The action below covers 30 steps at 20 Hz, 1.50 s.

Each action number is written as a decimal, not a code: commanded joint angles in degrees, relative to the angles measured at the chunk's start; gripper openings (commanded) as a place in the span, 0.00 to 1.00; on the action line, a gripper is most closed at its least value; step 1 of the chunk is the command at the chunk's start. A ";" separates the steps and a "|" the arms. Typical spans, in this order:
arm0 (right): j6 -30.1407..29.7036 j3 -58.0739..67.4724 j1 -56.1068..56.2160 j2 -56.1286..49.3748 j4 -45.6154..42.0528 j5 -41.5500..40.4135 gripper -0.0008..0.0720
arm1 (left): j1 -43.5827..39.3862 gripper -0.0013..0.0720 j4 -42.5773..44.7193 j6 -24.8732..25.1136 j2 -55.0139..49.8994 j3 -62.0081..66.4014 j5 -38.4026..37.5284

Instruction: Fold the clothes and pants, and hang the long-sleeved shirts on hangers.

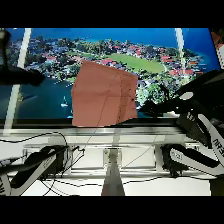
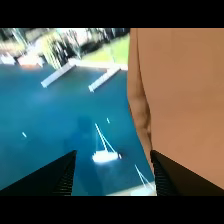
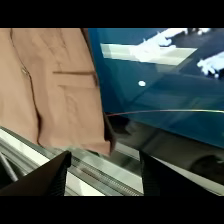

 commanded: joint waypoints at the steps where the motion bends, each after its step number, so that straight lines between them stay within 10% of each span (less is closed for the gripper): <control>1: 0.09 -1.14 0.11 -4.72 5.42 -0.68 0.67 | 0.09 0.72 0.92 1.36 -0.02 -7.76 -1.92; 22: -0.79 0.85 9.46 -8.66 6.67 -4.61 0.59 | 0.11 0.70 -5.51 0.00 -0.02 -32.37 2.89; 28: -0.74 7.37 10.10 -8.41 4.11 -3.21 0.05 | 2.99 0.67 -5.35 0.02 -1.99 -32.68 2.91; 30: -0.76 7.85 10.10 -8.41 4.04 -3.10 0.03 | 3.82 0.67 -5.62 0.02 -4.09 -32.68 2.67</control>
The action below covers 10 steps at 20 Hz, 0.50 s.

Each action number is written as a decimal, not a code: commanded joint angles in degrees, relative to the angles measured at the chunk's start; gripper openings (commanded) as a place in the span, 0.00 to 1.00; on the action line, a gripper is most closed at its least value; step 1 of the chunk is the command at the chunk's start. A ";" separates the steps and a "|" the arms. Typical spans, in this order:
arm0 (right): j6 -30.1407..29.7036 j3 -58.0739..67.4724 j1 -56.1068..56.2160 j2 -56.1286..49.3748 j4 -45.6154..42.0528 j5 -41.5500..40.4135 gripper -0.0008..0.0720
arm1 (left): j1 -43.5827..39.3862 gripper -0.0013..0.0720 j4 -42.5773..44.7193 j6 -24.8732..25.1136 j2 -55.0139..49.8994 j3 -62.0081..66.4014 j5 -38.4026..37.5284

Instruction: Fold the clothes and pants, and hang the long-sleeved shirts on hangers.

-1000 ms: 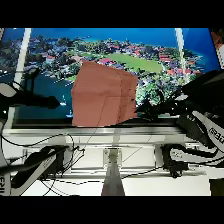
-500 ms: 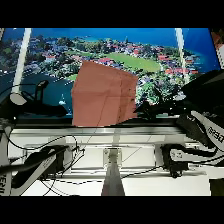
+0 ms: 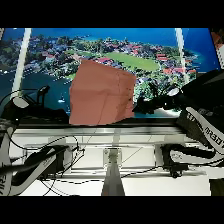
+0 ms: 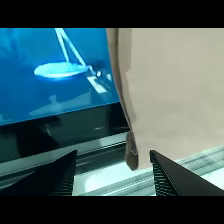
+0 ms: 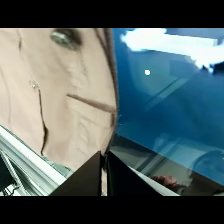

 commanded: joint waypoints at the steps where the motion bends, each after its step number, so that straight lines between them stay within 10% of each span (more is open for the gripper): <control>1: 0.04 1.55 0.37 0.07 -0.09 0.90 0.03 | 1.36 0.67 -0.66 0.04 -3.26 -0.15 -0.87; 10: 0.04 1.53 0.37 0.07 -0.09 1.70 0.03 | 1.42 0.67 -7.52 7.10 -12.24 -1.33 -2.69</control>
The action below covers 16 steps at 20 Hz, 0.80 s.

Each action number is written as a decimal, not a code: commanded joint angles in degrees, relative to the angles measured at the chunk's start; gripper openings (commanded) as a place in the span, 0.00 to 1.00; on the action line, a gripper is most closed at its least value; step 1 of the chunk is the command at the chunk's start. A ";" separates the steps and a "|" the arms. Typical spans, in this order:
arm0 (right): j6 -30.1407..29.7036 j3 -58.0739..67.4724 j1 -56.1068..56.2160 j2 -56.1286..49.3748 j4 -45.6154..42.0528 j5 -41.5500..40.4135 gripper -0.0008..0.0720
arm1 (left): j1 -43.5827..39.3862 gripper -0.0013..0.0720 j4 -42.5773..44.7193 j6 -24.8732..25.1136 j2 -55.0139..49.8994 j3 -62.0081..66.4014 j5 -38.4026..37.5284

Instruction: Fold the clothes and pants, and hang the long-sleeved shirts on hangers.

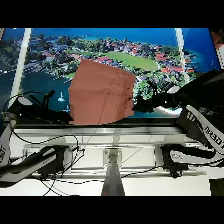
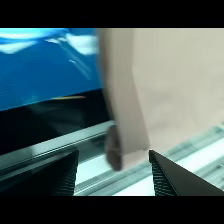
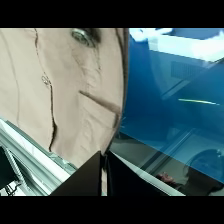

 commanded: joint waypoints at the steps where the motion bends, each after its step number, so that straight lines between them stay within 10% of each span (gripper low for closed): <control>1: 0.02 0.09 0.04 0.02 0.02 0.09 0.03 | 0.07 0.67 -4.09 4.04 -2.80 -1.27 1.14; 3: 0.02 0.09 0.04 0.02 0.02 -0.39 0.03 | 0.00 0.65 -7.65 5.77 -4.02 -1.81 1.38; 8: -6.14 0.09 0.04 0.02 0.22 1.62 0.03 | 0.00 0.05 -8.92 12.74 -5.49 -1.79 1.25; 16: -14.21 1.16 0.04 5.51 6.62 6.97 0.03 | 0.00 0.05 -19.80 21.05 -0.92 1.60 0.94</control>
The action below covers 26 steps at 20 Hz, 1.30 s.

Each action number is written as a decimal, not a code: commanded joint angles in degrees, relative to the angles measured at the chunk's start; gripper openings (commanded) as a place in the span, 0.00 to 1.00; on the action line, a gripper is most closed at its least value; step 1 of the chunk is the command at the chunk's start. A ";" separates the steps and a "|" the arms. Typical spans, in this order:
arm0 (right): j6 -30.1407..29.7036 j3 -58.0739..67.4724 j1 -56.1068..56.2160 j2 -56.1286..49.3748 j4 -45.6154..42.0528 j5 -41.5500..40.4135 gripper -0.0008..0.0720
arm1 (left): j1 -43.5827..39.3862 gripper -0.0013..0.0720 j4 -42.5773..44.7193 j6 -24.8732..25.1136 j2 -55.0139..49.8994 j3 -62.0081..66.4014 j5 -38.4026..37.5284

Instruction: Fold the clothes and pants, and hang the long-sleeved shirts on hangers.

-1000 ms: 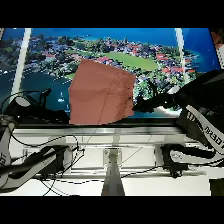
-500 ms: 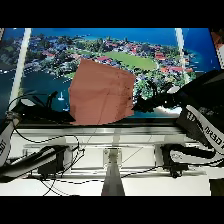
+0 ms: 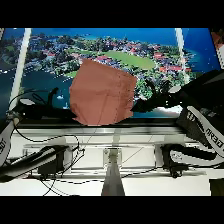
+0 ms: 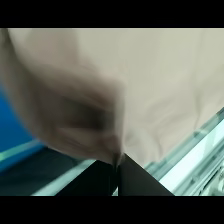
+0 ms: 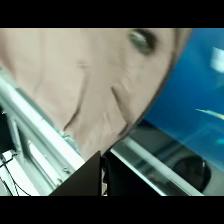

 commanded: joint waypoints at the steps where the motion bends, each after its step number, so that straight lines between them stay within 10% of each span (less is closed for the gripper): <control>1: -3.26 1.86 0.04 4.83 3.43 1.27 0.03 | 0.00 0.05 -3.37 2.38 4.83 3.85 -0.42; 7: -3.10 16.85 0.04 17.51 9.53 1.29 0.03 | 0.20 0.05 -12.57 2.14 24.30 22.99 1.68; 13: -1.77 25.29 0.04 29.55 25.44 1.18 0.03 | 0.22 0.05 -12.39 2.16 47.10 31.17 20.76; 21: 22.18 16.96 0.07 40.79 12.68 1.33 0.03 | 0.22 0.05 8.61 -14.49 57.42 28.52 12.22; 26: 31.17 -3.28 6.91 39.50 12.33 -21.14 0.03 | -1.53 0.05 -7.65 -8.87 46.34 9.99 14.75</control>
